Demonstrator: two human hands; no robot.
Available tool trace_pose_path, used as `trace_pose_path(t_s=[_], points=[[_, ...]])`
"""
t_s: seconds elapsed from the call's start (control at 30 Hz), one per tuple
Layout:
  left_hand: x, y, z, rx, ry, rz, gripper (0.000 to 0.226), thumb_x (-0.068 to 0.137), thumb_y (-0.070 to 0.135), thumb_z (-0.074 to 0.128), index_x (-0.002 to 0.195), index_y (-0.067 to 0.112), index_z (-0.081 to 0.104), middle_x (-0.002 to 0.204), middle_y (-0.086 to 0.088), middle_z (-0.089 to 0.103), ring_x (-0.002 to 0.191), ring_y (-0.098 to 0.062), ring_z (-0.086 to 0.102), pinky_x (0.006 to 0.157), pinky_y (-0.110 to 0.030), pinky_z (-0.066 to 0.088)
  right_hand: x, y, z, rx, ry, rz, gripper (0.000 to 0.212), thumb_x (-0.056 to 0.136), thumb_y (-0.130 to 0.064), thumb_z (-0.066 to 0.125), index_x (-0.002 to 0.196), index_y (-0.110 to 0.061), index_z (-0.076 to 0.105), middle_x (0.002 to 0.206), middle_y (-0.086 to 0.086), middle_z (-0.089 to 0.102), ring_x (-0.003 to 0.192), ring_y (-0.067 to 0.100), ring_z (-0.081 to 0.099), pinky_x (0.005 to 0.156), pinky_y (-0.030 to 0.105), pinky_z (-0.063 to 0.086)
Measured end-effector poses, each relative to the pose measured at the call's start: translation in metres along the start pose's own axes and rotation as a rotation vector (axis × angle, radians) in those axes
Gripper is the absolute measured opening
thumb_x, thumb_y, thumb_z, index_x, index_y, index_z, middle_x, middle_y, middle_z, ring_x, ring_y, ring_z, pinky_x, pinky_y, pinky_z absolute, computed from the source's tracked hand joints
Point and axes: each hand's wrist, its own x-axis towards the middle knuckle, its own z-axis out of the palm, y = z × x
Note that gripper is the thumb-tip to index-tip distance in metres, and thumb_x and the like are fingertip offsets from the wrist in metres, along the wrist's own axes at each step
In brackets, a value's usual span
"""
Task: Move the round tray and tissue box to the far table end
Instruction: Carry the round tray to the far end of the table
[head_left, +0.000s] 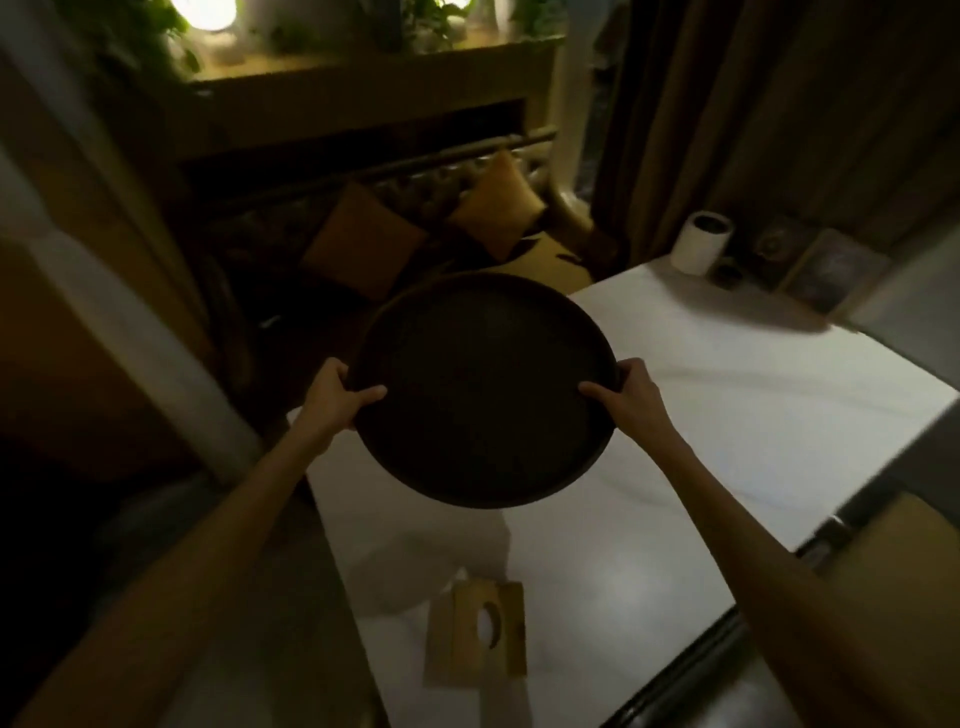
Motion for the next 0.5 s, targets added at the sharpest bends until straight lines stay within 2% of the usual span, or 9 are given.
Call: trace_pose_path(t_s=[0.1, 0.23, 0.3, 0.37, 0.43, 0.5], points=[[-0.023, -0.024, -0.02, -0.013, 0.12, -0.047, 0.031, 0.083, 0.02, 0.072, 0.093, 0.02, 0.042, 0.095, -0.001, 0.052, 0.093, -0.027, 0.058, 0.056, -0.029, 0.047, 0.005, -0.016, 0.024, 0.026, -0.1, -0.054, 0.06, 0.082, -0.045, 0.074, 0.119, -0.007, 0.046, 0.104, 0.003, 0.054, 0.091, 0.02, 0.057, 0.064, 0.024, 0.047], [-0.033, -0.044, -0.045, -0.029, 0.135, -0.123, 0.043, 0.082, 0.024, 0.074, 0.112, 0.014, 0.045, 0.114, -0.01, 0.055, 0.101, -0.032, 0.059, 0.066, -0.046, 0.056, 0.006, -0.021, 0.054, 0.056, -0.183, -0.066, 0.06, 0.08, -0.044, 0.076, 0.118, -0.007, 0.047, 0.108, 0.007, 0.057, 0.097, 0.023, 0.06, 0.079, 0.035, 0.053], [-0.036, -0.052, -0.053, -0.041, 0.175, -0.138, 0.047, 0.081, 0.028, 0.075, 0.114, 0.015, 0.045, 0.116, -0.01, 0.056, 0.101, -0.031, 0.059, 0.077, -0.052, 0.057, 0.008, -0.026, 0.065, 0.055, -0.196, -0.11, 0.06, 0.081, -0.045, 0.075, 0.118, -0.007, 0.046, 0.109, 0.008, 0.058, 0.097, 0.024, 0.06, 0.076, 0.032, 0.052], [-0.046, -0.054, -0.054, -0.068, 0.203, -0.136, 0.044, 0.083, 0.025, 0.073, 0.116, 0.013, 0.045, 0.119, -0.009, 0.055, 0.11, -0.031, 0.057, 0.078, -0.046, 0.055, 0.01, -0.032, 0.072, 0.047, -0.232, -0.128, 0.06, 0.082, -0.044, 0.075, 0.118, -0.006, 0.046, 0.107, 0.007, 0.057, 0.096, 0.023, 0.059, 0.068, 0.025, 0.049], [-0.056, -0.053, -0.052, -0.12, 0.215, -0.148, 0.05, 0.086, 0.018, 0.07, 0.128, 0.01, 0.044, 0.13, -0.012, 0.052, 0.121, -0.033, 0.052, 0.079, -0.039, 0.05, 0.013, -0.035, 0.073, 0.045, -0.267, -0.138, 0.059, 0.082, -0.043, 0.075, 0.119, -0.006, 0.046, 0.106, 0.005, 0.055, 0.094, 0.021, 0.058, 0.064, 0.022, 0.045], [-0.056, -0.046, -0.042, -0.158, 0.252, -0.121, 0.061, 0.085, 0.016, 0.07, 0.137, 0.007, 0.04, 0.142, -0.014, 0.048, 0.129, -0.035, 0.047, 0.09, -0.043, 0.047, 0.023, -0.031, 0.069, 0.029, -0.276, -0.182, 0.059, 0.082, -0.042, 0.074, 0.118, -0.006, 0.046, 0.105, 0.004, 0.055, 0.093, 0.02, 0.057, 0.063, 0.021, 0.044]])
